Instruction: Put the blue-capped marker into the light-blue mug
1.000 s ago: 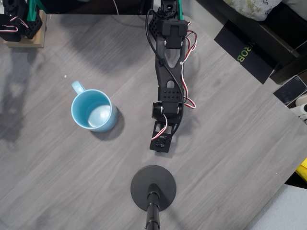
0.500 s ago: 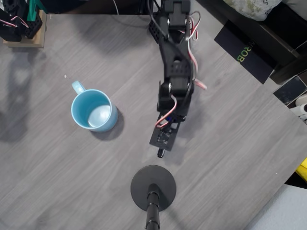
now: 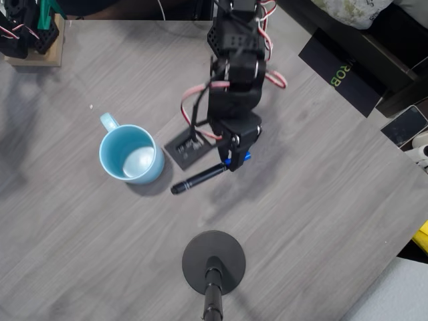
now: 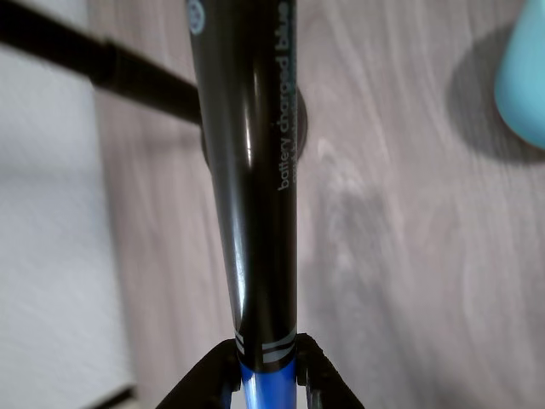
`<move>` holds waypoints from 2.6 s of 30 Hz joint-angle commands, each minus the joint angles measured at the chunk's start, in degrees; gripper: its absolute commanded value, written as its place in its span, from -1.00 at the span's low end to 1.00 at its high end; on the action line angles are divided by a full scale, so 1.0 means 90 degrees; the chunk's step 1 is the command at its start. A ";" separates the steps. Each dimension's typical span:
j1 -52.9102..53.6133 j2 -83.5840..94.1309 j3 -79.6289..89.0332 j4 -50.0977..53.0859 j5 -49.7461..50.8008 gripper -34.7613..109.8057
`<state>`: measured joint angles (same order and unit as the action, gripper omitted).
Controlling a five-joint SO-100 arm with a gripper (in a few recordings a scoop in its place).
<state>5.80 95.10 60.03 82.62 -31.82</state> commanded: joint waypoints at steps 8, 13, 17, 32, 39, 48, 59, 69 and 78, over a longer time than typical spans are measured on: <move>0.0146 0.0928 -0.0244 -0.0391 0.2227 -0.52; 0.0586 0.0879 -0.0244 -0.0361 0.3467 -0.52; 0.0977 0.0732 -0.0186 -0.0361 0.4600 -0.52; 0.1592 0.0146 -0.0166 -0.1045 0.5918 -0.52; 0.1436 -0.0303 -0.0166 -0.1650 0.6865 -0.52; 0.1514 -0.0459 -0.0166 -0.2354 0.8252 -0.52; 0.2236 -0.0684 -0.0156 -0.2910 0.9121 -0.52; 0.2197 -0.1289 -0.0156 -0.3281 0.9180 -0.52; 0.2031 -0.1436 -0.0156 -0.3525 0.9336 -0.52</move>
<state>24.35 81.74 60.03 51.94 51.68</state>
